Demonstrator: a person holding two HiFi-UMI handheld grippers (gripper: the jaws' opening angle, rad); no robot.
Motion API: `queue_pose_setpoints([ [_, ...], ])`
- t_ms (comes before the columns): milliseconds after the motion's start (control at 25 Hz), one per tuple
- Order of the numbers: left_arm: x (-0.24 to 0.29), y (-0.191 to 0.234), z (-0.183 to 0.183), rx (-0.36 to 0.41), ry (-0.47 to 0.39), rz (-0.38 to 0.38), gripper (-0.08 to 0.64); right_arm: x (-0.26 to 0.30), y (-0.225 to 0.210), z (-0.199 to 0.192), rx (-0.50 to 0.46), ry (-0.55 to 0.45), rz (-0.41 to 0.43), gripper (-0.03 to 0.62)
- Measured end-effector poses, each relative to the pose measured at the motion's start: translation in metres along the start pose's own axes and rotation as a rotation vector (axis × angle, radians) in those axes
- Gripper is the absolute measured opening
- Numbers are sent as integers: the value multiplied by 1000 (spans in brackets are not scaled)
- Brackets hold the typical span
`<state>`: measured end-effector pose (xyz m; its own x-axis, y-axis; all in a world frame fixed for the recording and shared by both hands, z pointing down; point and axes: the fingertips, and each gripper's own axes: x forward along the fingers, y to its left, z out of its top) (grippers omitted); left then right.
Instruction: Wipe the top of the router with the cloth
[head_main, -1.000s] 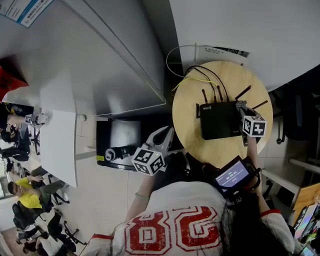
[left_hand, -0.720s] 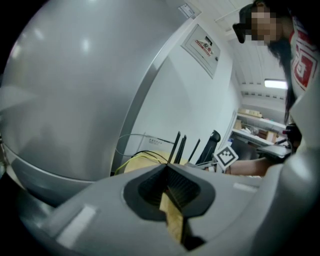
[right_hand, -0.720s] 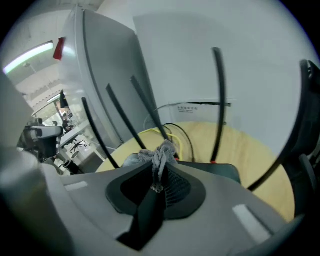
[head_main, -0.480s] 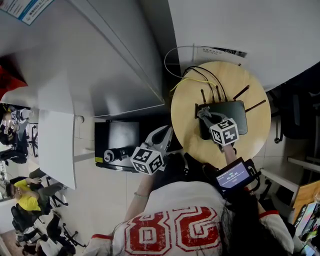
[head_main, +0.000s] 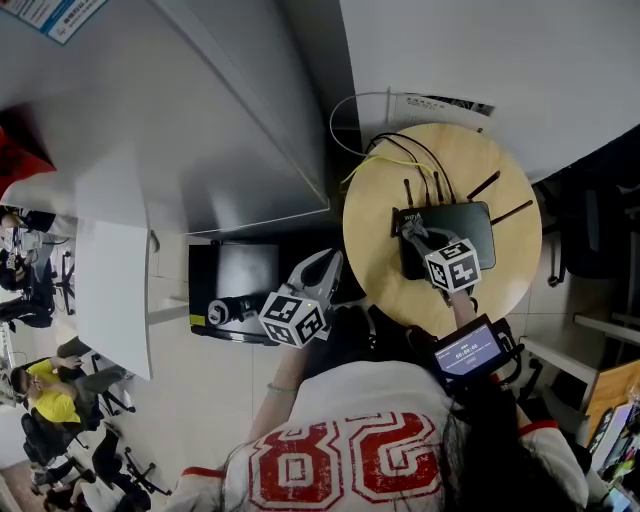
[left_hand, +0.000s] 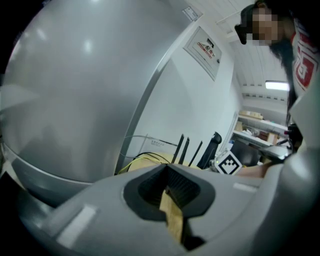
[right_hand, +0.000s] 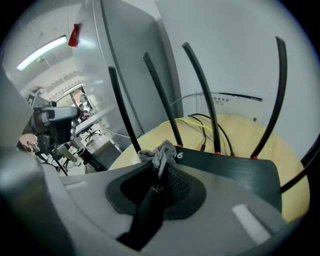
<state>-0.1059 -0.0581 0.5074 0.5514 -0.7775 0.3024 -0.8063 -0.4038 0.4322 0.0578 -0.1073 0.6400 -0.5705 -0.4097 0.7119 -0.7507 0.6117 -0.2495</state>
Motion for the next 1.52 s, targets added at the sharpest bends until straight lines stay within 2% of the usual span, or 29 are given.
queue_pose_setpoints([
  [320, 7, -5, -1, 5, 14, -26, 2, -35, -66, -14, 84, -12, -129, 57],
  [640, 8, -5, -2, 8, 24, -32, 2, -80, -141, -33, 191, -22, -300, 57],
  [920, 10, -8, -5, 10, 36, -41, 2, -98, -167, -43, 241, -37, -357, 57],
  [1200, 10, -8, -7, 13, 40, -37, 2, -98, -158, -40, 218, -35, -358, 57],
  [1360, 10, -9, -6, 11, 37, -39, 2, -83, -122, -26, 162, -51, -287, 57],
  [1520, 9, -11, -5, 14, 32, -40, 2, -61, -71, -13, 91, -54, -181, 57],
])
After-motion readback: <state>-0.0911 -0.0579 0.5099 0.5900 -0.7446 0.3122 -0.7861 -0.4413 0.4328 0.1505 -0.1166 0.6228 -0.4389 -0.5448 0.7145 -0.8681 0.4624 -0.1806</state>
